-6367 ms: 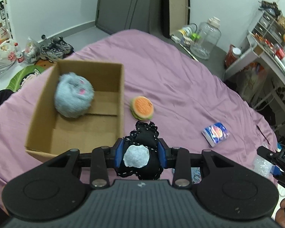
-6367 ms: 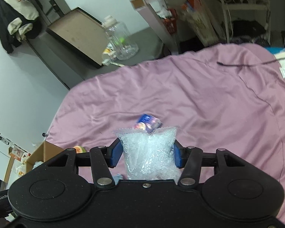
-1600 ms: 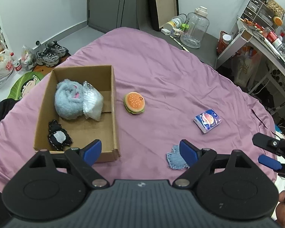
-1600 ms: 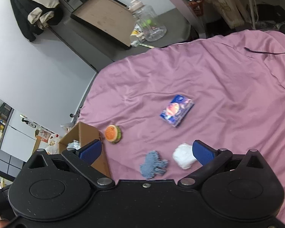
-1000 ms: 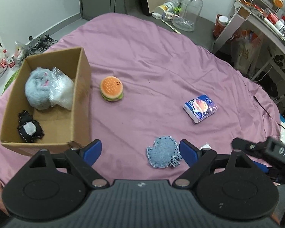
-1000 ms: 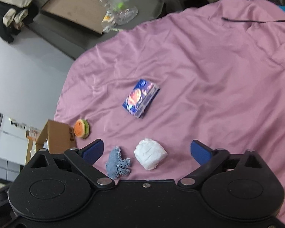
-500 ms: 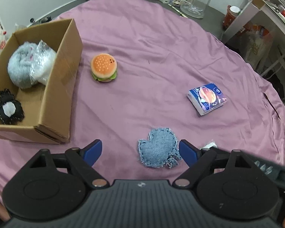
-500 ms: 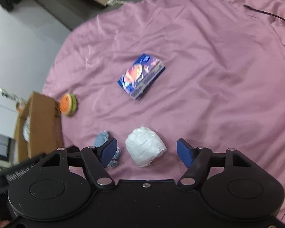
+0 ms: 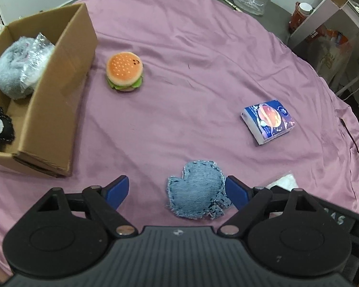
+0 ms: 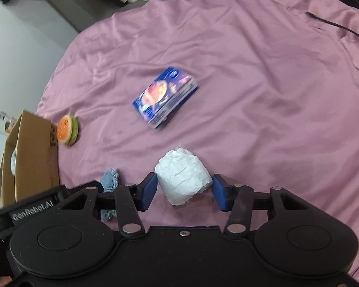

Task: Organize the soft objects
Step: 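Grasp the blue denim heart plush with the left tool while the right tool grasps the white paper ball, then carry the denim plush and paper ball over the box, open the left tool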

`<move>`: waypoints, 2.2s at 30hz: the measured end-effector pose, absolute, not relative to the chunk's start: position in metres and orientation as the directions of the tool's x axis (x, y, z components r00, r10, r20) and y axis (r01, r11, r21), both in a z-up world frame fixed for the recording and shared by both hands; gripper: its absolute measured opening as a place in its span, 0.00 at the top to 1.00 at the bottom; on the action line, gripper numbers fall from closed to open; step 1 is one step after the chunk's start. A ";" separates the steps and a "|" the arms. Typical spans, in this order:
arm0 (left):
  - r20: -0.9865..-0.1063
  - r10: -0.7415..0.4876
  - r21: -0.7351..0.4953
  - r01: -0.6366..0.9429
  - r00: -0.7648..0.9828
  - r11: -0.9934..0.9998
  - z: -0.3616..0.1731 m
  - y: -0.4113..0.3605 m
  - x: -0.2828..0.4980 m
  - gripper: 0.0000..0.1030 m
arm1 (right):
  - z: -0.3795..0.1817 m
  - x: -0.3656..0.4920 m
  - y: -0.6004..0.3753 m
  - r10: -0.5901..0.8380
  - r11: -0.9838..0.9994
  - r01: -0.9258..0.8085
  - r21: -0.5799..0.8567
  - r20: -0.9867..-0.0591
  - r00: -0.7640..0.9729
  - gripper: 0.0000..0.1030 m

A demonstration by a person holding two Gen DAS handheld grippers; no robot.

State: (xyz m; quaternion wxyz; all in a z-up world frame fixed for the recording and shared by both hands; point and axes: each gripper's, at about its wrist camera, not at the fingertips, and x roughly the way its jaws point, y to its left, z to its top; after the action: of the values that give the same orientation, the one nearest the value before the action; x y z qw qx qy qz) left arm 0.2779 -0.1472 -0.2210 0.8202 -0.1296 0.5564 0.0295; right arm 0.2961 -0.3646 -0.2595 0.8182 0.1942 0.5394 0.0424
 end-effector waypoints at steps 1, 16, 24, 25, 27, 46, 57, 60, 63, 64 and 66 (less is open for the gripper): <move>-0.922 -0.102 -0.186 -0.196 0.374 0.963 -0.223 -0.149 0.279 0.17 | -0.260 0.297 -0.366 0.273 0.920 0.149 0.362 -0.866 0.420 0.52; -0.930 -0.127 -0.192 -0.160 0.344 0.968 -0.248 -0.172 0.291 0.30 | -0.267 0.307 -0.373 0.257 0.916 0.178 0.359 -0.867 0.426 0.52; -0.906 -0.159 -0.245 -0.178 0.393 0.953 -0.230 -0.152 0.294 0.61 | -0.266 0.309 -0.371 0.258 0.918 0.171 0.358 -0.866 0.428 0.52; -0.903 -0.154 -0.244 -0.182 0.402 0.953 -0.226 -0.150 0.294 0.61 | -0.265 0.308 -0.370 0.258 0.918 0.169 0.358 -0.866 0.429 0.52; -0.898 -0.156 -0.251 -0.189 0.412 0.949 -0.221 -0.144 0.293 0.61 | -0.262 0.307 -0.367 0.259 0.919 0.163 0.358 -0.863 0.434 0.52; -0.836 -0.162 -0.294 -0.178 0.524 0.939 -0.159 -0.078 0.278 0.61 | -0.212 0.299 -0.329 0.250 0.922 0.119 0.368 -0.802 0.543 0.52; -0.801 -0.146 -0.312 -0.196 0.580 0.930 -0.133 -0.031 0.275 0.61 | -0.176 0.293 -0.304 0.228 0.925 0.100 0.366 -0.747 0.625 0.52; -0.796 -0.134 -0.311 -0.209 0.590 0.927 -0.130 -0.016 0.273 0.61 | -0.172 0.293 -0.293 0.226 0.928 0.091 0.361 -0.739 0.635 0.52; -0.796 -0.122 -0.309 -0.224 0.593 0.924 -0.130 -0.001 0.272 0.60 | -0.166 0.292 -0.281 0.236 0.928 0.069 0.366 -0.722 0.651 0.52; -0.797 -0.117 -0.308 -0.232 0.593 0.923 -0.130 0.005 0.271 0.60 | -0.164 0.292 -0.277 0.240 0.928 0.064 0.368 -0.718 0.653 0.52; -0.797 -0.109 -0.305 -0.241 0.594 0.921 -0.129 0.015 0.270 0.60 | -0.160 0.291 -0.270 0.247 0.926 0.055 0.373 -0.711 0.658 0.52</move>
State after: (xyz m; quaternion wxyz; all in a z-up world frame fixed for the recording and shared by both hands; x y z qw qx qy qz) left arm 0.2705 0.0149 -0.1295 0.8713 -0.1948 0.4489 0.0381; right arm 0.2911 -0.2705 -0.1602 0.8918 0.1843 0.4098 0.0537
